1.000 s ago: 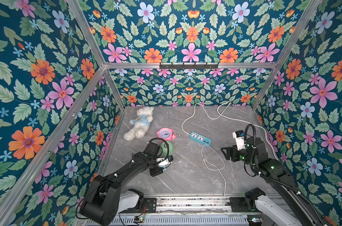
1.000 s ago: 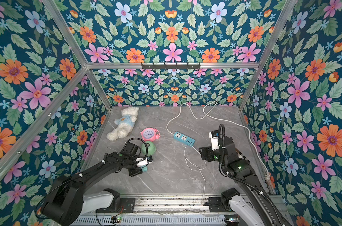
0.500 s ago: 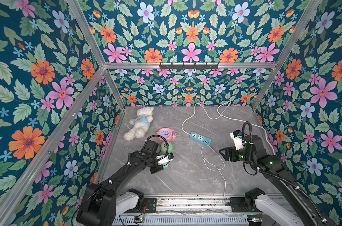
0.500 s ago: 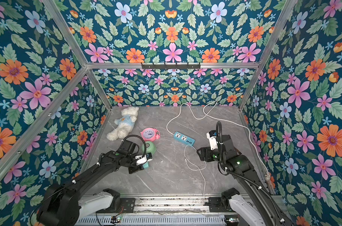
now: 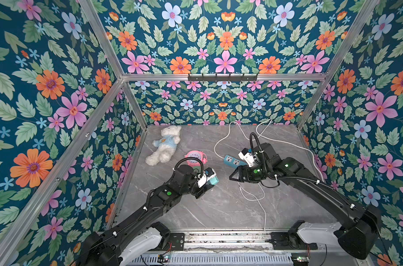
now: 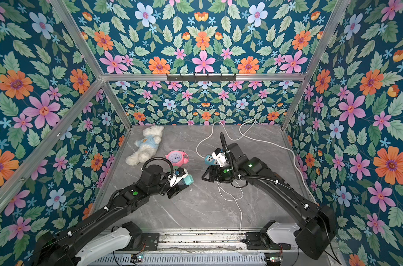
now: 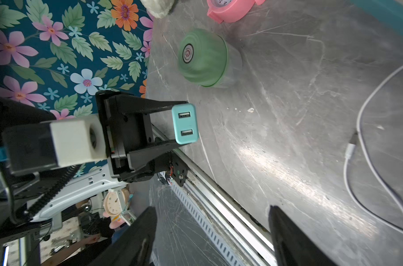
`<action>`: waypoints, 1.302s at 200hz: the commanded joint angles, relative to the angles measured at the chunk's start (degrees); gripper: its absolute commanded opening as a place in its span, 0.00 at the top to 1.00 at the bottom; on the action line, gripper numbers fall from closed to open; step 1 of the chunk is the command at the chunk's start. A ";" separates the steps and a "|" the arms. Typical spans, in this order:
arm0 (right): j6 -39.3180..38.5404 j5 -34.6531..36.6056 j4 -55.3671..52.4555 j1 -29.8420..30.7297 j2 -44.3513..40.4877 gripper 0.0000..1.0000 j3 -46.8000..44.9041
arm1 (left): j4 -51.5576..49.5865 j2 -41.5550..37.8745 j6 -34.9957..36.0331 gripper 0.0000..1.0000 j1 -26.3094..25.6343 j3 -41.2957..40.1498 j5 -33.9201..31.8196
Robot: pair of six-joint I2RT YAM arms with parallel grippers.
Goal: Charge the cordless meat grinders
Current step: Pick up the plug from the center of the board.
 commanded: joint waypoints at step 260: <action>-43.03 9.52 -12.90 -16.74 23.22 1.00 18.47 | 17.20 4.07 -36.33 0.01 -3.50 6.46 -40.44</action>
